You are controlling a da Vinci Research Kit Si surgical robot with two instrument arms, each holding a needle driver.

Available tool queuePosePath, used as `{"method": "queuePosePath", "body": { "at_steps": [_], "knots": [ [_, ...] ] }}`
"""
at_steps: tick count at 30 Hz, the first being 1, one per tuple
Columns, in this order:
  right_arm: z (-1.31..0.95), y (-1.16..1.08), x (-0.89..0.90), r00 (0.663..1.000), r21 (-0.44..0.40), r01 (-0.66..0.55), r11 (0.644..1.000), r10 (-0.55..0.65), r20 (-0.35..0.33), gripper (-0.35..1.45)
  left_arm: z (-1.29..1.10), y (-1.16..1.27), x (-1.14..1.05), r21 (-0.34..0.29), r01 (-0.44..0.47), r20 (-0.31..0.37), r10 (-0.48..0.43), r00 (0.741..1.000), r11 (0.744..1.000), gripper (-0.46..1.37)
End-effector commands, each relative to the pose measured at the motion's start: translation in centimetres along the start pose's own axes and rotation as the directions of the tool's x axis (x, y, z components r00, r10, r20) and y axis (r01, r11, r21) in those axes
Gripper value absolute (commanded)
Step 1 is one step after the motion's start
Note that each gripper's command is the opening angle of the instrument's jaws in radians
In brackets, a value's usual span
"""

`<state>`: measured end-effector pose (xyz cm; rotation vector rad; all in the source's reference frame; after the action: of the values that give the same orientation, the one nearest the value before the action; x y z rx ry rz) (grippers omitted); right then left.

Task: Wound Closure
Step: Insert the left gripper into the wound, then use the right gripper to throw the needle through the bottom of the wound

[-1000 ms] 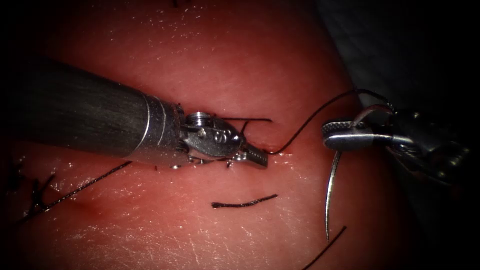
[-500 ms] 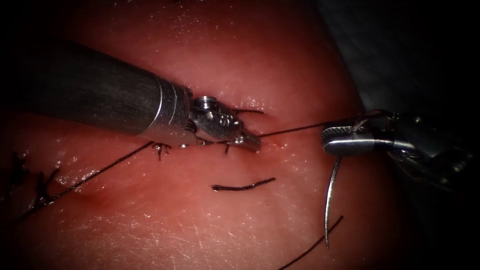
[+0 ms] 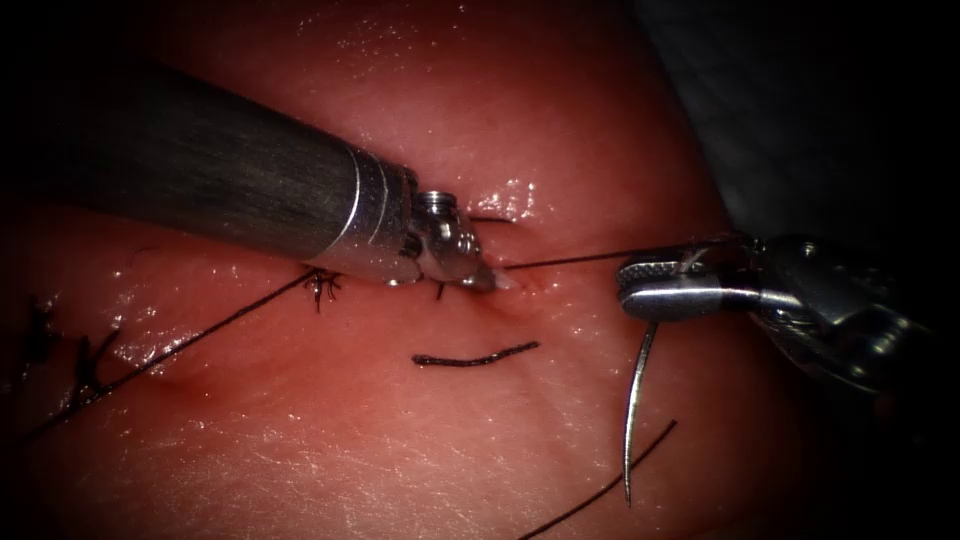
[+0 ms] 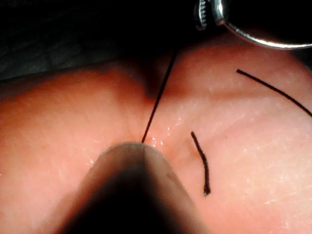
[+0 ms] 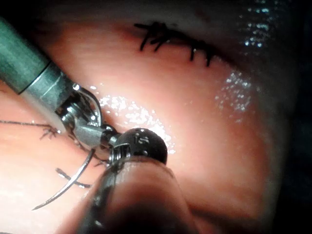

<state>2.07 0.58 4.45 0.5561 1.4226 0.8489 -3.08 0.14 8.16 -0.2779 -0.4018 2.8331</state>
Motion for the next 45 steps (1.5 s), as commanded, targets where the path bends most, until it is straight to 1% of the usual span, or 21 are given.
{"method": "queuePosePath", "body": {
  "at_steps": [1,4,7,8,12,15,16,17,20,21,23,24,25,27,32,35,37,38,40,42,45],
  "knots": [
    [0.01,0.00,0.00,1.000,-0.008,0.005,1.000,-0.005,-0.001,-0.35,0.02,0.01,-0.01,-0.010,-0.006,0.011,0.006,1.000,1.000,-0.35],
    [0.03,0.03,0.01,0.999,-0.009,0.036,0.999,-0.036,0.006,-0.35,0.02,0.02,-0.03,-0.012,-0.011,0.018,0.011,1.000,1.000,-0.35],
    [0.07,0.07,0.02,0.989,-0.030,0.151,0.988,-0.150,0.014,-0.35,0.01,0.03,-0.03,-0.012,-0.012,0.018,0.012,1.000,1.000,-0.33],
    [0.10,0.09,0.02,0.980,-0.041,0.199,0.979,-0.199,0.014,-0.35,0.01,0.04,-0.04,-0.015,-0.012,0.017,0.012,1.000,1.000,-0.28],
    [0.14,0.19,0.01,0.952,-0.059,0.307,0.950,-0.307,0.011,-0.35,-0.01,0.08,-0.04,-0.024,-0.018,0.017,0.018,1.000,1.000,-0.35],
    [0.15,0.26,0.01,0.928,-0.075,0.370,0.926,-0.372,-0.014,-0.35,-0.03,0.13,-0.04,-0.055,-0.008,-0.007,0.008,1.000,0.998,-0.35],
    [0.15,0.31,0.01,0.908,-0.090,0.415,0.905,-0.418,-0.020,-0.35,-0.05,0.17,-0.04,-0.071,-0.001,-0.015,0.000,1.000,0.998,-0.25],
    [0.16,0.33,0.01,0.897,-0.096,0.437,0.894,-0.441,-0.022,-0.35,-0.06,0.19,-0.04,-0.076,-0.001,-0.017,0.000,1.000,0.997,-0.22],
    [0.16,0.40,0.01,0.858,-0.110,0.507,0.855,-0.512,-0.024,-0.35,-0.10,0.26,-0.02,-0.088,0.024,-0.017,-0.026,1.000,0.996,-0.16],
    [0.16,0.40,0.01,0.855,-0.111,0.512,0.852,-0.518,-0.027,-0.35,-0.10,0.27,-0.02,-0.090,0.024,-0.018,-0.026,0.999,0.996,-0.16],
    [0.17,0.42,-0.01,0.824,-0.118,0.558,0.821,-0.566,-0.036,-0.35,-0.13,0.31,0.00,-0.101,0.025,-0.022,-0.027,0.999,0.995,-0.10],
    [0.17,0.43,-0.02,0.806,-0.120,0.583,0.803,-0.591,-0.039,-0.35,-0.15,0.34,0.01,-0.115,0.025,-0.027,-0.028,0.999,0.993,-0.05],
    [0.17,0.43,-0.04,0.768,-0.123,0.631,0.766,-0.639,-0.039,-0.35,-0.17,0.39,0.04,-0.129,0.024,-0.032,-0.029,0.999,0.991,0.08],
    [0.18,0.42,-0.05,0.748,-0.126,0.654,0.746,-0.662,-0.039,-0.35,-0.18,0.40,0.05,-0.129,0.025,-0.032,-0.029,0.999,0.991,0.13],
    [0.24,0.39,-0.10,0.680,-0.131,0.723,0.678,-0.732,-0.032,-0.35,-0.19,0.42,0.07,-0.140,0.025,-0.036,-0.030,0.999,0.990,0.23],
    [0.27,0.37,-0.14,0.656,-0.134,0.745,0.653,-0.754,-0.028,-0.35,-0.19,0.42,0.07,-0.140,0.025,-0.036,-0.030,0.999,0.990,0.33],
    [0.32,0.37,-0.17,0.632,-0.138,0.766,0.628,-0.775,-0.023,-0.35,-0.19,0.42,0.06,-0.143,0.024,-0.037,-0.030,0.999,0.989,0.35],
    [0.32,0.36,-0.17,0.632,-0.139,0.766,0.628,-0.775,-0.022,-0.35,-0.19,0.42,0.06,-0.143,0.024,-0.037,-0.030,0.999,0.989,0.35],
    [0.39,0.36,-0.21,0.610,-0.146,0.782,0.606,-0.792,-0.016,-0.35,-0.19,0.42,0.07,-0.143,0.024,-0.038,-0.030,0.999,0.989,0.36],
    [0.46,0.35,-0.25,0.607,-0.149,0.784,0.602,-0.795,-0.020,-0.35,-0.20,0.41,0.07,-0.144,0.024,-0.038,-0.030,0.999,0.989,0.37],
    [0.55,0.35,-0.32,0.586,-0.154,0.798,0.582,-0.810,-0.025,-0.35,-0.21,0.41,0.07,-0.150,0.024,-0.040,-0.031,0.999,0.988,0.47]
  ]
}}
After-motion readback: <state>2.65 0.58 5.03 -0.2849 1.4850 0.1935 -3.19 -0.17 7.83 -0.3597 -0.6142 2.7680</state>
